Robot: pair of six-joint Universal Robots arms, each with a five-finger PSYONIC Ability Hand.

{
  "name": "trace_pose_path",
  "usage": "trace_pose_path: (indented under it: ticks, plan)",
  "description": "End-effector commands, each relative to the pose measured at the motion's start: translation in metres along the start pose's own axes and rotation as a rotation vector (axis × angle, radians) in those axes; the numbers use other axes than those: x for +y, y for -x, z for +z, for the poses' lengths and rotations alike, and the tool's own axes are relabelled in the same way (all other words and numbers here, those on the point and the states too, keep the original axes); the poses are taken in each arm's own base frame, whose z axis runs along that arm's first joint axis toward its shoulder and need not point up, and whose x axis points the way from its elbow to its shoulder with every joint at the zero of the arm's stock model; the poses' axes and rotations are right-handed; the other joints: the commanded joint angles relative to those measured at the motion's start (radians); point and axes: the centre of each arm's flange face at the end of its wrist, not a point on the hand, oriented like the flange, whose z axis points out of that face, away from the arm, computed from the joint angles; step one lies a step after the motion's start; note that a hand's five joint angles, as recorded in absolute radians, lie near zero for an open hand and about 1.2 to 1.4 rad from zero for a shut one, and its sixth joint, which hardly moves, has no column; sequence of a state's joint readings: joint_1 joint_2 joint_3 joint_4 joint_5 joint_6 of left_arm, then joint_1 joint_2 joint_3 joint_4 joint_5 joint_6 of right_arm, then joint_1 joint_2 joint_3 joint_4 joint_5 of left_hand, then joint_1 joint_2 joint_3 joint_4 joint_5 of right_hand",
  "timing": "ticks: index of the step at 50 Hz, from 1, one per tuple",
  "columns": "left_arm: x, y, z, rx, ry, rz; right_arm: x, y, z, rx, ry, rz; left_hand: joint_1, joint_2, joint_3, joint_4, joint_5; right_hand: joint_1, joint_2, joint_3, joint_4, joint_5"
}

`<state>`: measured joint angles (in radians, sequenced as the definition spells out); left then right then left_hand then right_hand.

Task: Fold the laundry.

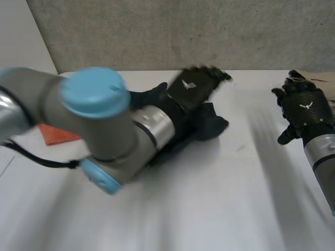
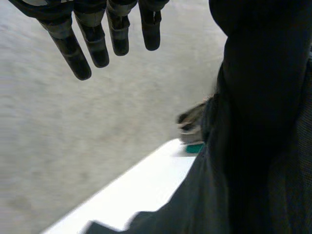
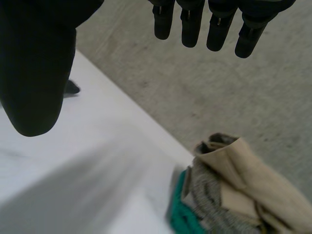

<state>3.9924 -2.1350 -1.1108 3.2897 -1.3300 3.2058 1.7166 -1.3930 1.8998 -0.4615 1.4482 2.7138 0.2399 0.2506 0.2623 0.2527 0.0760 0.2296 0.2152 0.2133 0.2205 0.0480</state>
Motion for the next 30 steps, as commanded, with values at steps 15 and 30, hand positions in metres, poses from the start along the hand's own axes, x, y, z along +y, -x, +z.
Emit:
trace_pose_path:
  ticks: [15,30]
  plan:
    - [0.041,0.150,-0.075,-0.243,0.276,0.016,-0.027,0.072,-0.052,-0.295,0.091,0.103,-0.044,-0.055,-0.066,-0.057,-0.055,-0.055,-0.041,-0.039,-0.046,-0.048]
    - [0.072,0.178,-0.075,-0.278,0.309,0.025,-0.010,0.098,-0.057,-0.371,0.143,0.073,-0.029,-0.040,-0.052,-0.042,-0.040,-0.055,-0.041,-0.039,-0.046,-0.048]
